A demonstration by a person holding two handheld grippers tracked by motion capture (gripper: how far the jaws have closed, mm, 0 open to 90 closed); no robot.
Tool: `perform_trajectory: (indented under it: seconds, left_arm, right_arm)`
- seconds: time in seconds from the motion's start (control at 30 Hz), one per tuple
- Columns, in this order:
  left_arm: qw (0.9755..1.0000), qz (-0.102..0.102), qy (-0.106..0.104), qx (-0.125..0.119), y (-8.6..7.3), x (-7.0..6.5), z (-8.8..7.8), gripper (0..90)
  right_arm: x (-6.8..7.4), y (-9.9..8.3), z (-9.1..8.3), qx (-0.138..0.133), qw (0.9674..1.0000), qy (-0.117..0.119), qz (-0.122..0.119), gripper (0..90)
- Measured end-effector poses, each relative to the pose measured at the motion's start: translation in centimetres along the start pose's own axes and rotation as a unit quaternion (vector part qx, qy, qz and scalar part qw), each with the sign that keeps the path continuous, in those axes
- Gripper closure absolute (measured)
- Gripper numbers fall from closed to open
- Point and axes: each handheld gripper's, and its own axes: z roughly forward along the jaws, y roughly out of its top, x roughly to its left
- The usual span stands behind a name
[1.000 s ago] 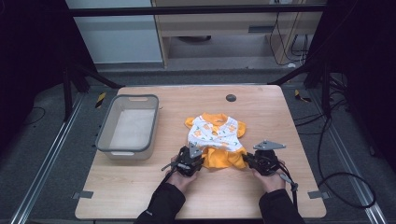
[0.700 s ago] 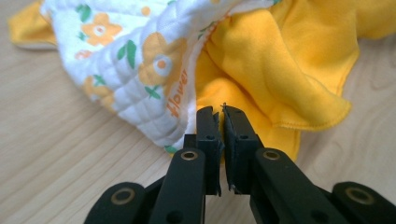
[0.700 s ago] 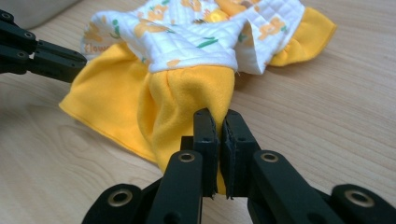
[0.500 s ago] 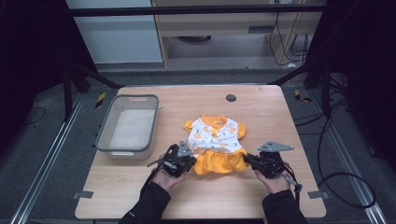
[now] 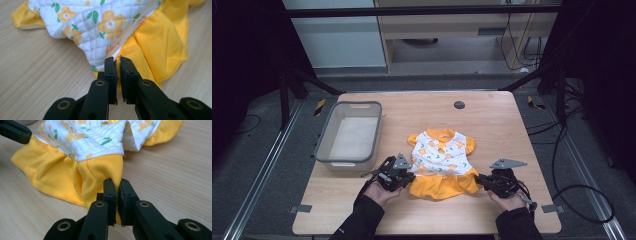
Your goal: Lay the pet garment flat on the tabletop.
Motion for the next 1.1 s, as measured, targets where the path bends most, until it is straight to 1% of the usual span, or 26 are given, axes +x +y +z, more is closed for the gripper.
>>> perform_trajectory:
  seconds: [0.03,0.07,0.1,0.13,0.17,0.2,0.23,0.27,0.3,0.37,0.4,0.43,0.47,0.5,0.53,0.6,0.63,0.67,0.7,0.8,0.83,0.87,0.9,0.93,1.0,1.1]
  left_arm:
    - [1.0,0.0,0.005,-0.001,-0.2,-0.1,0.1,82.5]
    - [0.9999,0.0,0.012,-0.003,-0.2,-0.1,0.1,80.8]
    - [0.9999,0.0,0.012,-0.003,-0.2,-0.1,0.1,77.8]
    - [0.9998,-0.005,0.017,-0.012,-0.2,-0.2,-0.1,76.1]
    - [0.9998,-0.005,0.017,-0.012,-0.2,-0.2,-0.1,74.6]
    - [0.9992,-0.009,0.031,-0.025,-0.3,-0.3,-0.7,68.7]
    - [0.9992,-0.009,0.031,-0.025,-0.3,-0.3,-0.7,63.9]
    - [0.9985,-0.013,0.039,-0.037,-0.4,-0.2,-1.1,63.9]
    - [0.997,-0.027,0.047,-0.056,-0.7,-0.2,-1.9,60.9]
    - [0.9956,-0.039,0.048,-0.07,-0.9,-0.3,-2.5,65.2]
    - [0.9956,-0.039,0.048,-0.07,-0.9,-0.3,-2.5,68.7]
    - [0.9948,-0.048,0.045,-0.078,-1.0,-0.5,-2.7,71.4]
    - [0.9946,-0.05,0.045,-0.079,-1.1,-0.7,-2.8,73.8]
    - [0.9946,-0.05,0.046,-0.079,-1.1,-0.9,-2.8,73.8]
    - [0.9945,-0.053,0.044,-0.079,-1.1,-1.1,-2.7,79.5]
    - [0.9952,-0.05,0.035,-0.077,-1.0,-1.8,-1.8,83.5]
    - [0.9952,-0.05,0.035,-0.077,-1.0,-1.8,-1.8,84.1]
    - [0.9961,-0.051,0.028,-0.066,-1.0,-2.1,-0.7,84.8]
    - [0.9968,-0.049,0.027,-0.057,-1.0,-2.2,-0.2,85.1]
    - [0.9983,-0.043,0.023,-0.033,-1.2,-2.5,1.2,85.5]
    - [0.9983,-0.043,0.023,-0.033,-1.2,-2.5,1.2,85.5]
    - [0.9987,-0.038,0.026,-0.023,-1.3,-2.5,1.6,85.5]
    - [0.9989,-0.038,0.026,-0.012,-1.6,-2.5,1.9,86.0]
    - [0.9989,-0.037,0.027,-0.008,-1.7,-2.5,1.9,86.2]
    - [0.9991,-0.035,0.025,-0.002,-1.8,-2.4,1.9,86.7]
    - [0.9991,-0.032,0.027,0.005,-2.1,-2.4,1.8,87.3]
  right_arm:
    - [0.0,-0.1,0.1,0.0,1.0,-0.001,-0.005,83.0]
    - [0.0,-0.2,0.2,0.0,1.0,-0.003,-0.004,81.5]
    - [0.0,-0.2,0.2,-0.002,1.0,-0.006,-0.006,79.0]
    - [0.0,-0.3,0.1,-0.009,0.9998,-0.011,-0.012,76.6]
    - [0.0,-0.3,0.1,-0.009,0.9998,-0.011,-0.012,76.6]
    - [0.0,-0.3,-0.2,-0.023,0.9996,-0.011,-0.015,73.4]
    - [0.0,-0.3,-0.2,-0.023,0.9996,-0.011,-0.015,73.4]
    - [0.0,-0.4,-0.4,-0.031,0.9993,-0.012,-0.017,70.8]
    - [-0.1,-0.4,-0.9,-0.054,0.9983,-0.013,-0.02,68.6]
    - [-0.2,-0.4,-1.3,-0.069,0.9973,-0.013,-0.021,71.6]
    - [-0.2,-0.4,-1.3,-0.069,0.9973,-0.013,-0.021,71.6]
    - [-0.1,-0.3,-1.5,-0.08,0.9966,-0.007,-0.02,76.5]
    - [0.0,-0.2,-1.5,-0.085,0.9961,-0.006,-0.023,79.6]
    - [0.0,-0.2,-1.5,-0.085,0.9961,-0.006,-0.023,79.6]
    - [0.3,0.1,-1.4,-0.091,0.9954,-0.002,-0.029,85.4]
    - [0.6,0.4,-0.9,-0.095,0.9948,0.002,-0.037,89.7]
    - [0.7,0.5,-0.6,-0.094,0.9948,0.004,-0.039,89.8]
    - [0.7,0.6,-0.1,-0.091,0.9949,0.007,-0.042,89.9]
    - [0.8,0.7,0.4,-0.087,0.9952,0.008,-0.044,90.0]
    - [1.0,0.6,2.1,-0.056,0.9966,0.006,-0.06,90.0]
    - [1.1,0.5,2.5,-0.046,0.9972,0.006,-0.059,89.9]
    - [1.1,0.5,2.5,-0.046,0.9972,0.006,-0.059,89.9]
    - [1.1,0.0,3.3,-0.022,0.9972,0.0,-0.072,89.9]
    - [1.2,-0.2,3.5,-0.01,0.9973,-0.001,-0.072,89.9]
    - [1.2,-0.4,3.7,-0.003,0.9972,0.002,-0.074,89.8]
    - [1.3,-0.7,3.6,-0.003,0.9973,0.005,-0.073,89.7]
